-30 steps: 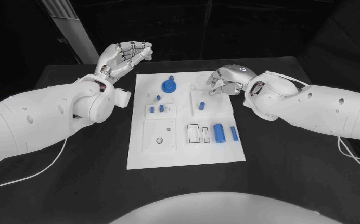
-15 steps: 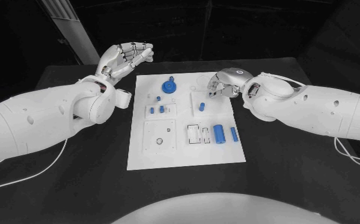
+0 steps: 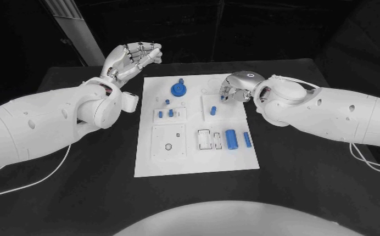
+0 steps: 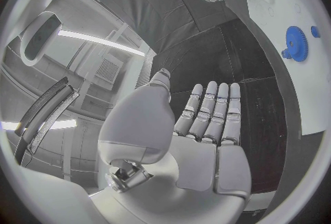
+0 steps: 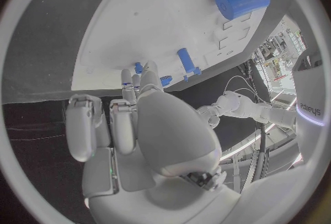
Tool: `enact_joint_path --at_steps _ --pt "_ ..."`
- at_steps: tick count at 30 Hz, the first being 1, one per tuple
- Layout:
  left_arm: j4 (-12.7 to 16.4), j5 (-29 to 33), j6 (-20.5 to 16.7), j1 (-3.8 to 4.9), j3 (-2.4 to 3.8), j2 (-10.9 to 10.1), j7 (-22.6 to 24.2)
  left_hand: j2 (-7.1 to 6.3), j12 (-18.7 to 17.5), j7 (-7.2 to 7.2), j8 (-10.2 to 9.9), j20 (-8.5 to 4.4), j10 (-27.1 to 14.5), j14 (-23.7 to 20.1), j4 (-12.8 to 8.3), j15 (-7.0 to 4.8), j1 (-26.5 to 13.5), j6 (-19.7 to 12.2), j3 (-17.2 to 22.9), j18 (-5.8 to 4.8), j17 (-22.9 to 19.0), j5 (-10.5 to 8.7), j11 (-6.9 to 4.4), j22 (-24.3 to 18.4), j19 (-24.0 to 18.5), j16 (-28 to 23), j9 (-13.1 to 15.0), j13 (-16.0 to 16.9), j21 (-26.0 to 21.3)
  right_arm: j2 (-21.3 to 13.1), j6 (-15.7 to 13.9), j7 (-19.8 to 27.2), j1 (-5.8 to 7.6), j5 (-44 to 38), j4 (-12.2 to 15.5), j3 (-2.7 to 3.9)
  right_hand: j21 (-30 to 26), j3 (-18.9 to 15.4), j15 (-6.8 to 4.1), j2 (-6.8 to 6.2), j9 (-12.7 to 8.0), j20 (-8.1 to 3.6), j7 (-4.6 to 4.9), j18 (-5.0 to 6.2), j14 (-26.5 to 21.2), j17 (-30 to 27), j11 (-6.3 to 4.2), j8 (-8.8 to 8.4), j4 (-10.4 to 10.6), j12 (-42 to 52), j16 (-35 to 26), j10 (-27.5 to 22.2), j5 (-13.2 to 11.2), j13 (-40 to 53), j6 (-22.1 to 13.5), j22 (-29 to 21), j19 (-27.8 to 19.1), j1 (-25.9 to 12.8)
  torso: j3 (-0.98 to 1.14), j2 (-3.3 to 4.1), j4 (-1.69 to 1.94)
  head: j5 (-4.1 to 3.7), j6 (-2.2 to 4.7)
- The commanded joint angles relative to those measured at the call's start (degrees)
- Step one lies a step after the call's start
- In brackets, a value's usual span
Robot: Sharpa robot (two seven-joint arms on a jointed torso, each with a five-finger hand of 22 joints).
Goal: Assemble the parts on the task board
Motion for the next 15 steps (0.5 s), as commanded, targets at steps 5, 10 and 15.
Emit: enact_joint_path --at_steps 5,10,15 --pt "0.1 0.3 0.7 0.08 0.03 0.0 10.1 0.70 0.6 5.01 0.6 0.03 -0.5 -0.3 0.1 -0.15 0.2 -0.7 -0.4 -0.79 -0.4 0.42 -0.04 -0.2 0.6 0.5 0.1 -0.1 -0.2 0.4 2.8 -1.9 0.07 -1.7 -0.1 0.03 -0.3 0.1 -0.44 0.41 0.1 -0.53 -0.15 -0.53 6.1 15.1 -0.06 -0.36 0.2 -0.5 0.1 1.1 -0.3 -0.4 1.0 12.5 3.6 0.5 -0.03 0.01 0.05 -0.35 0.00" --pt "0.2 0.3 0.7 0.08 0.03 -0.1 9.8 0.80 0.7 5.01 0.7 0.03 -0.6 -0.3 0.1 -0.16 0.3 -0.7 -0.5 -0.77 -0.5 0.49 -0.04 -0.2 0.7 0.6 0.1 -0.1 -0.2 0.6 3.6 -2.4 0.06 -1.7 -0.2 0.03 -0.3 0.1 -0.50 0.50 0.1 -0.58 -0.22 -0.52 6.1 15.1 -0.14 -0.39 0.1 -0.7 0.1 1.4 -0.3 -0.6 1.3 12.5 3.6 0.6 -0.03 0.01 0.00 -0.25 -0.21" --pt "0.2 0.3 0.8 0.08 0.03 -0.1 9.6 0.96 0.9 5.02 0.8 0.03 -0.7 -0.3 0.1 -0.17 0.2 -0.8 -0.6 -0.76 -0.6 0.53 -0.03 -0.2 0.8 0.7 0.1 -0.1 -0.2 1.0 4.2 -2.8 -0.04 -1.7 -0.5 0.03 -0.4 0.0 -0.54 0.55 0.0 -0.62 -0.22 -0.51 6.1 15.1 -0.17 -0.47 0.2 -0.8 0.1 1.6 -0.3 -0.7 1.4 12.5 3.5 0.6 0.00 -0.01 -0.01 -0.15 -0.59"
